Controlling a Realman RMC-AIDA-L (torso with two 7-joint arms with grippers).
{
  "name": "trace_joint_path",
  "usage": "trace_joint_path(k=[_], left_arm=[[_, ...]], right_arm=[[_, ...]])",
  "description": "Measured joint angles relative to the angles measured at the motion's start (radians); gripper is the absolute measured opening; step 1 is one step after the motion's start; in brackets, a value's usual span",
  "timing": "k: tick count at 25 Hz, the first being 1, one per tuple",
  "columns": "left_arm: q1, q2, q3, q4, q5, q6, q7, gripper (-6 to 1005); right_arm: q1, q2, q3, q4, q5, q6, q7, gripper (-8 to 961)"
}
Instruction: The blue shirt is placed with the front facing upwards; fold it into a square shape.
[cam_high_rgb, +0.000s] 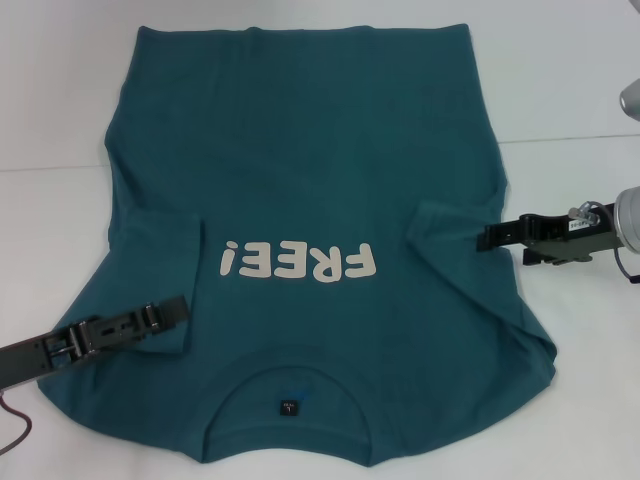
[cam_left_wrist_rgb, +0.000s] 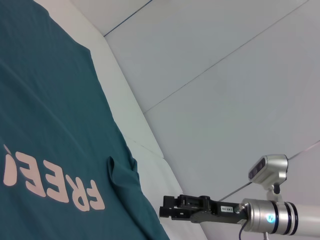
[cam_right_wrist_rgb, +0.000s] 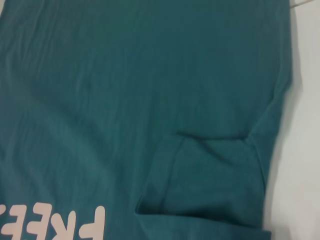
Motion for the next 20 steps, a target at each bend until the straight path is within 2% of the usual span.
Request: trace_joint_path(k=[10,20], left_arm=[[0.000,0.000,-0.007,0.000,0.000,0.000,0.001,658],[0.003,0.001,-0.012,0.000,0.000,0.000,0.001,657]], right_arm=[[0.004,0.027,0.000,0.001,0.000,0.042,0.000,871],[0.012,0.030,-0.040,0.016,-0.001,0.054,0.010,868]])
